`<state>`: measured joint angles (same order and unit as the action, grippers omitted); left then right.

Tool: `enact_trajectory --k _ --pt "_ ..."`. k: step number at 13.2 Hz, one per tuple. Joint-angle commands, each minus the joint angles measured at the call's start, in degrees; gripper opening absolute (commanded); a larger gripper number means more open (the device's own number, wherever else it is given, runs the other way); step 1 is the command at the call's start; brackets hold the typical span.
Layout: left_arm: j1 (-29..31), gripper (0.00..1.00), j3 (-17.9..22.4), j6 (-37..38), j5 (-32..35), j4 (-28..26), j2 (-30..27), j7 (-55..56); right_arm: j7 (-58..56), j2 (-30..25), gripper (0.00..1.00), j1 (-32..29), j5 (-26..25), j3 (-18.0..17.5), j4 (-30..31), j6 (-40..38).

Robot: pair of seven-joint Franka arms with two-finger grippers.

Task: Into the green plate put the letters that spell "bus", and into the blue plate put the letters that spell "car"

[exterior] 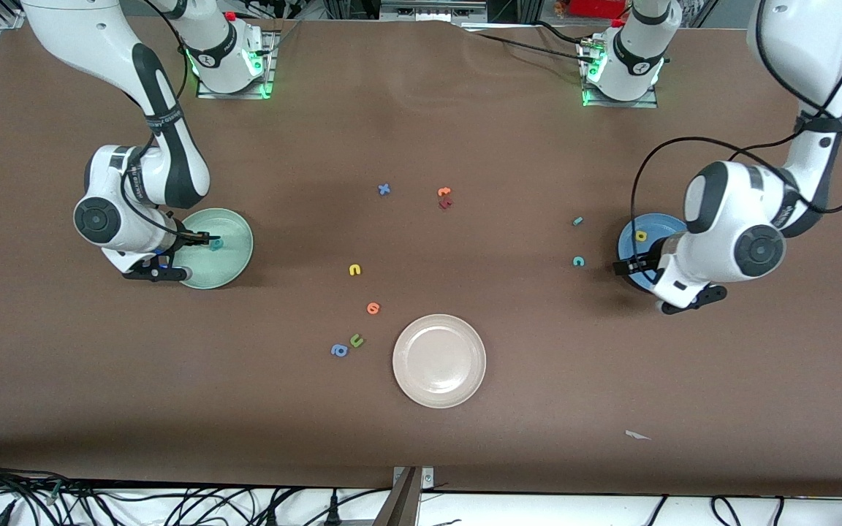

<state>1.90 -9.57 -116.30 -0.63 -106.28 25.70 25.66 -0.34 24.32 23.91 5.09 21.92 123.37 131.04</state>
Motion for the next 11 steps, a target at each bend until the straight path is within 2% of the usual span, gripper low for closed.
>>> enact_trajectory --k 1,2,3,4,6,9,11 --pt "-3.47 0.89 0.34 -4.88 -0.77 2.48 4.87 6.23 -1.33 -1.12 0.17 0.17 0.97 0.13 2.40 1.76" --pt "-4.27 0.89 0.34 -6.73 -0.77 2.39 5.84 7.90 -0.90 -1.38 0.36 0.17 1.06 0.14 2.23 1.41" --pt "-4.97 0.89 0.34 -8.40 -0.77 2.30 6.81 9.22 -0.63 -1.64 0.93 0.17 0.98 0.14 2.05 1.15" --pt "-5.50 0.89 0.25 -9.98 -0.77 2.13 7.69 10.11 -0.63 -1.99 1.00 0.17 1.06 0.22 1.53 0.88" --pt "-6.56 0.89 0.34 -11.93 -0.69 1.78 9.54 11.34 -0.63 -2.70 1.00 0.17 0.97 0.22 -0.22 -2.27" --pt "-6.56 0.82 0.34 -11.93 -0.69 0.46 9.89 11.35 0.95 -2.79 1.00 0.70 1.15 -0.83 -4.88 -7.72" --pt "-6.91 0.79 0.25 -11.93 -0.69 -0.59 9.89 11.35 3.14 -2.88 1.00 1.05 5.78 -4.59 -6.81 -7.38"
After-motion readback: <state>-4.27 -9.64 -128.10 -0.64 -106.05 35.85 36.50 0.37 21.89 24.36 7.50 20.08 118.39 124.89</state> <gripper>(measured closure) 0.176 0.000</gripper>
